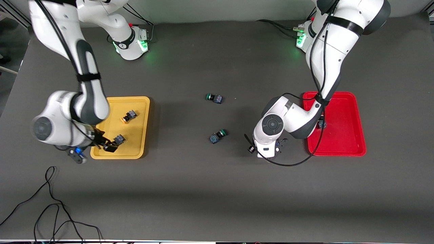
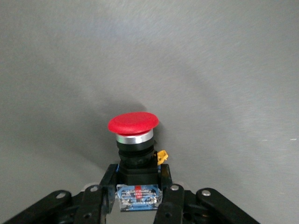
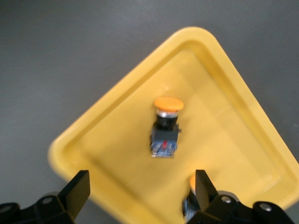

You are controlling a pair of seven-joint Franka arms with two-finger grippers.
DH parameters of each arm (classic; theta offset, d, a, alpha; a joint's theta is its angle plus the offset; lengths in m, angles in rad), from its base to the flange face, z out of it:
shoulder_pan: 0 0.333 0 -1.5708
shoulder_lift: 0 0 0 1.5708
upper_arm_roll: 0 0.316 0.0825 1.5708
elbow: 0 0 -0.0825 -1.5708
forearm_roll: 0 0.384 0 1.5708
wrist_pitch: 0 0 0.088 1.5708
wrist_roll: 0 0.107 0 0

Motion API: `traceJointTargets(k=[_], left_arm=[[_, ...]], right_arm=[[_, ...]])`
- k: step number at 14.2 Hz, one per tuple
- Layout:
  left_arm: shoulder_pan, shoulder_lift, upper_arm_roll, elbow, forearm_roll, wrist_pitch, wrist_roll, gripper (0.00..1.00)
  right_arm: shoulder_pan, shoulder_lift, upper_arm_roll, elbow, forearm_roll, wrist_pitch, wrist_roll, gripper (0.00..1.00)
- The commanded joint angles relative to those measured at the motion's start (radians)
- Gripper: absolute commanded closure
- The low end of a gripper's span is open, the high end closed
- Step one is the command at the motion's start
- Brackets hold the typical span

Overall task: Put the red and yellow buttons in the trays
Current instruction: 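Place the yellow button in the yellow tray while the left gripper grasps red, then return the right arm to rest while the left gripper carries red to the tray, then lower the red button into the red tray and open the left gripper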

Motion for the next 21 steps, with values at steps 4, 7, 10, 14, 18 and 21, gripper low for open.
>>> traceJointTargets(k=[4,7,10,14,18,21], left_arm=[[0.051,-0.181,-0.035,0.170,-0.099,-0.411,0.329,0.93],[0.181,-0.301,-0.032,0.137,-0.185,-0.644,0.717,0.99],[0.375,-0.448,-0.029,-0.030,-0.185,-0.700,1.061,1.00],[0.626,-0.536,-0.026,-0.198,-0.155,-0.653,1.447,1.00],[0.650,-0.564,-0.023,-0.489,-0.098,-0.330,1.464,1.00],[0.686,-0.548,-0.015,-0.690,-0.076,-0.017,1.467,1.00]], right_arm=[[-0.145,-0.314,0.156,0.086,-0.175,-0.254,-0.036,0.00],[-0.310,-0.455,0.353,0.102,-0.200,-0.351,-0.109,0.00],[-0.399,-0.539,0.419,0.096,-0.238,-0.377,-0.373,0.00],[-0.468,-0.589,0.522,0.088,-0.331,-0.399,-0.472,0.00],[-0.489,-0.584,0.565,0.088,-0.324,-0.384,-0.470,0.00],[-0.484,-0.569,0.565,0.090,-0.319,-0.368,-0.470,0.00]])
